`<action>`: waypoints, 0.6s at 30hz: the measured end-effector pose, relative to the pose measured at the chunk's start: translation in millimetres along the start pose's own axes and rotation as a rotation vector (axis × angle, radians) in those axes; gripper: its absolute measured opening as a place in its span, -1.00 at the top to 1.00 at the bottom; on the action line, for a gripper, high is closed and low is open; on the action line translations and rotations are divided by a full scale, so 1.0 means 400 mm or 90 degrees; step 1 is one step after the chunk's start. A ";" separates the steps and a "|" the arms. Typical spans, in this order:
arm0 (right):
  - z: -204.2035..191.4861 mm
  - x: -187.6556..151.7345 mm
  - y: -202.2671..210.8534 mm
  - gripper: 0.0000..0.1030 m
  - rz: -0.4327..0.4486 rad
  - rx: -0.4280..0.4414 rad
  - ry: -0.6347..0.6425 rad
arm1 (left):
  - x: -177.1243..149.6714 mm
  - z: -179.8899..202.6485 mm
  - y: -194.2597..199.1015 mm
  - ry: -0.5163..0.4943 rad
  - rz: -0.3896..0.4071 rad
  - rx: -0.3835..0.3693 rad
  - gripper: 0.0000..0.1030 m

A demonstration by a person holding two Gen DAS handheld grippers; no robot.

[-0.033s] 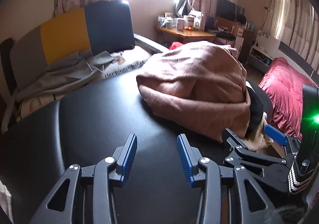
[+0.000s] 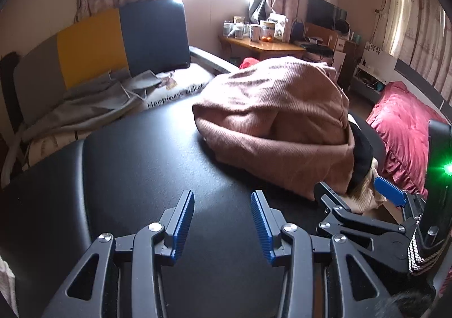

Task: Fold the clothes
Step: 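Reach both grippers toward the crumpled pink sweater on the black seat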

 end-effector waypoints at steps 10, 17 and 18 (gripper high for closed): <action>-0.022 -0.062 -0.033 -1.00 -0.038 0.036 0.037 | -0.079 -0.044 -0.051 0.051 -0.054 -0.034 0.10; 0.022 -0.182 -0.084 -1.00 -0.127 0.175 -0.040 | -0.193 -0.131 -0.143 0.093 -0.118 -0.064 0.10; 0.035 -0.185 -0.086 -1.00 -0.127 0.177 -0.047 | -0.215 -0.144 -0.154 0.101 -0.127 -0.064 0.10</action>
Point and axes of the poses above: each gripper's, at about its wrist camera, not at the fingertips, and y roughly against the way its jaws point, z to its right, x to its top, the point moved 8 cm from there along -y, roughly the way its jaws point, and after that the axes turned 14 degrees about -x, right-handed, at the moved point
